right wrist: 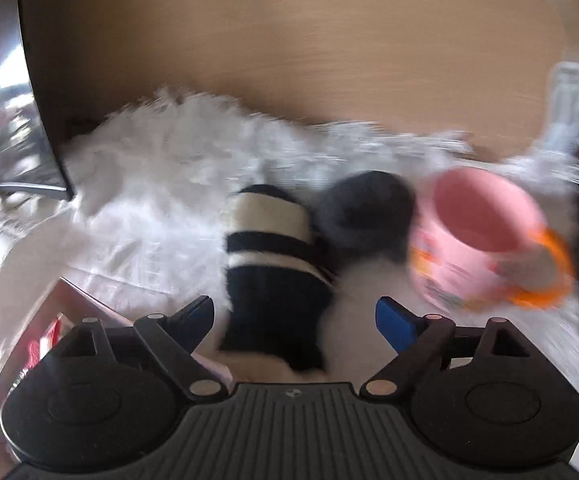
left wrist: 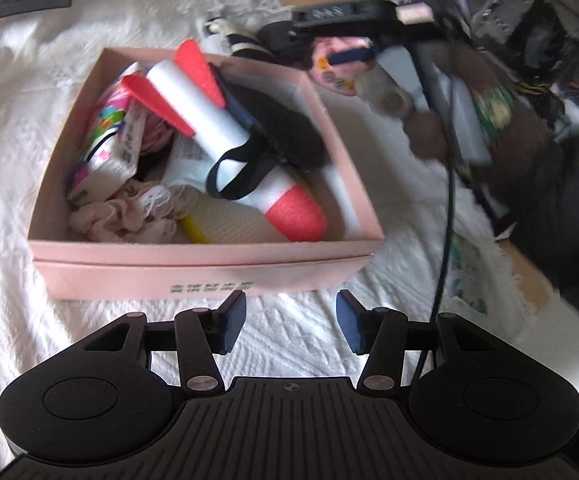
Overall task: Organize soft objects
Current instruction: 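Grasp the black-and-white striped sock with the right tool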
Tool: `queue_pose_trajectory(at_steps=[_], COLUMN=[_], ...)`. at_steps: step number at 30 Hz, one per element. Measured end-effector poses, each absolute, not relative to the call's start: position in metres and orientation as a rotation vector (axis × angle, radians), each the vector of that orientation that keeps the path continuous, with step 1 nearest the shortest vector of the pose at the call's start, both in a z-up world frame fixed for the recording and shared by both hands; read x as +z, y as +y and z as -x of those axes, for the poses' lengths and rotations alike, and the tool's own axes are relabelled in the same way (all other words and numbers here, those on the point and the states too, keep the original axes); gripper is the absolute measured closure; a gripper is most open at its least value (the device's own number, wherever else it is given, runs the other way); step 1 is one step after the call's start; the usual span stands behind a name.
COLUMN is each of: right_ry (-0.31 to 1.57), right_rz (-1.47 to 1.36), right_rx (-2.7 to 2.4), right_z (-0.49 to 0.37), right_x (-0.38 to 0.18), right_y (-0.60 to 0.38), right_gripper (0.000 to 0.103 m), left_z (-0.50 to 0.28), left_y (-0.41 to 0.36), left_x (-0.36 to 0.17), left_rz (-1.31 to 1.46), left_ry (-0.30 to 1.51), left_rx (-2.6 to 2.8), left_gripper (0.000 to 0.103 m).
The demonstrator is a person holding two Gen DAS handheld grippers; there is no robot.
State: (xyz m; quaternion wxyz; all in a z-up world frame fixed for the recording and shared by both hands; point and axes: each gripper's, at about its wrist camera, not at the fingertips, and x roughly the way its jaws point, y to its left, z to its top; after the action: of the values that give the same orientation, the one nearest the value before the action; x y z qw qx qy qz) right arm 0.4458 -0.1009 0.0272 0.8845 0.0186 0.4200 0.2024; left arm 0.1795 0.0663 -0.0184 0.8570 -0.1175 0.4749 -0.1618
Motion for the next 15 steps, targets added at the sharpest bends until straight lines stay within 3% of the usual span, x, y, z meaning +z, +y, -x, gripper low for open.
queue_pose_trajectory(at_steps=[7,11,15], right_ry=[1.034,1.012,0.967], right_rz=[0.044,0.118,0.109], right_rx=[0.48,0.482,0.497], right_z=[-0.512,-0.512,-0.49], right_x=[-0.021,-0.024,-0.008], right_y=[-0.047,-0.036,-0.05], right_gripper=[0.018,0.044,0.049], left_z=[-0.167,-0.162,-0.171], left_y=[0.072,0.073,0.073], left_x=[-0.021,-0.011,0.011], left_rz=[0.283,0.267,0.199], left_ry=[1.022,1.008,0.958], left_rx=[-0.218,-0.235,-0.269], left_gripper=[0.049,0.049,0.049])
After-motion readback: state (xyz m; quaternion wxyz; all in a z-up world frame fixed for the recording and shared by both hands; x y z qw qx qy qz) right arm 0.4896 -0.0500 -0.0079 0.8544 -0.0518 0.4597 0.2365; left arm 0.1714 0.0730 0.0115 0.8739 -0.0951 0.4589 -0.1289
